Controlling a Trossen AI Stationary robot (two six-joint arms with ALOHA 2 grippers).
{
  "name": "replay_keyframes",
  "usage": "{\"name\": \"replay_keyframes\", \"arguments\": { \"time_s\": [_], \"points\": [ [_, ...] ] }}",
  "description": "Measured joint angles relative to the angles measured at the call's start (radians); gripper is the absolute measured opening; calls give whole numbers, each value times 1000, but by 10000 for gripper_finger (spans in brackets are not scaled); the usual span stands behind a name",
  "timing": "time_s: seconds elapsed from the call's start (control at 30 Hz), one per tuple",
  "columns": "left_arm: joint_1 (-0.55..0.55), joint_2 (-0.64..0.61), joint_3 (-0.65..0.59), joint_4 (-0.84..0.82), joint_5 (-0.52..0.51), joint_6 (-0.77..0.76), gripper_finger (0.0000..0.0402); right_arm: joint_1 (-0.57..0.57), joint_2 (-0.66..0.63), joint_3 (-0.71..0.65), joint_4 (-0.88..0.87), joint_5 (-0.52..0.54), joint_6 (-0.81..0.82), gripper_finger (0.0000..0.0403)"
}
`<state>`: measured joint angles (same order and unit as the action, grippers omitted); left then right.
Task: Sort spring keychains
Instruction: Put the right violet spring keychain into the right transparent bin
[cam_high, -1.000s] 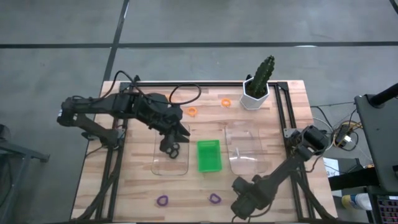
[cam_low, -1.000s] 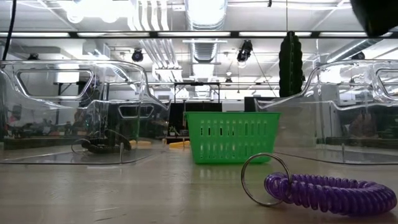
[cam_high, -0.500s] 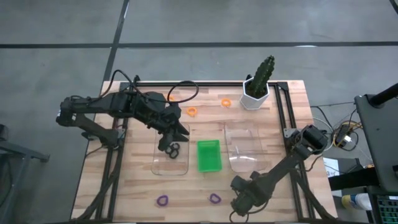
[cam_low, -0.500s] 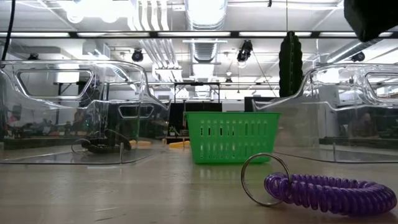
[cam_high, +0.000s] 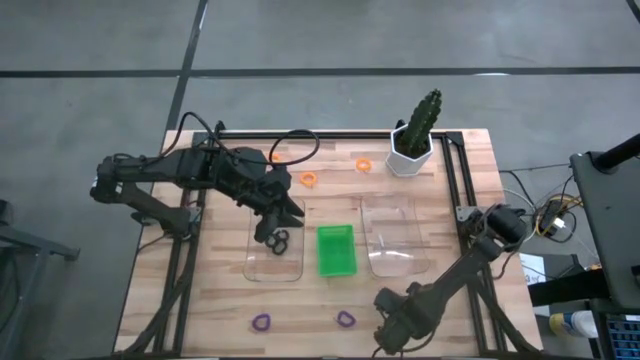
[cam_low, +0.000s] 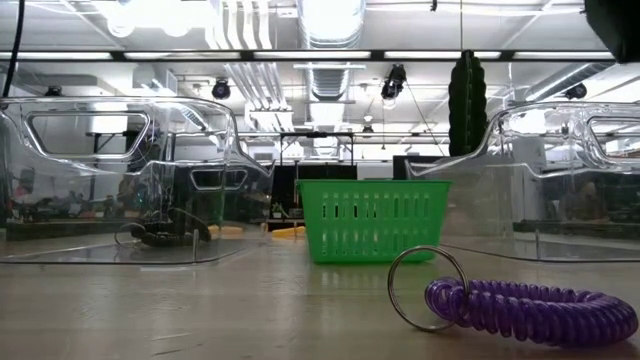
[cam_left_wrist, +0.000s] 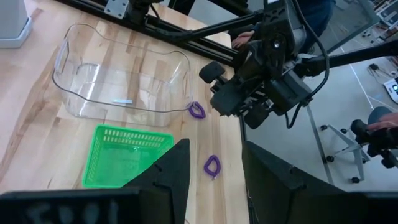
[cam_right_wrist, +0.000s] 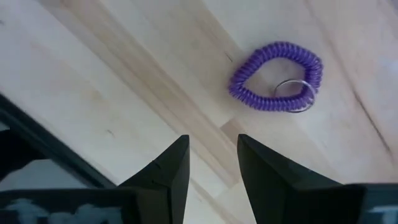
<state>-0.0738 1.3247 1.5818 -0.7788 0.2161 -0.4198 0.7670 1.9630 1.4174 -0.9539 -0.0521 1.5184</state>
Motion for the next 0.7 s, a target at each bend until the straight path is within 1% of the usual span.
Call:
{"name": "replay_keyframes", "arguments": {
  "time_s": [0.3,0.37,0.43,0.57,0.7],
  "points": [
    [0,0,2,0,0,0,138,-5,77,2,5,-5,5,130],
    [0,0,2,0,0,0,138,-6,84,14,7,-5,-18,130],
    [0,0,2,0,0,1,138,-8,85,29,8,8,-50,128],
    [0,0,2,0,0,1,138,-13,83,50,-22,72,-86,122],
    [0,0,2,0,0,0,138,-31,83,51,-48,79,-113,114]
  ]
}}
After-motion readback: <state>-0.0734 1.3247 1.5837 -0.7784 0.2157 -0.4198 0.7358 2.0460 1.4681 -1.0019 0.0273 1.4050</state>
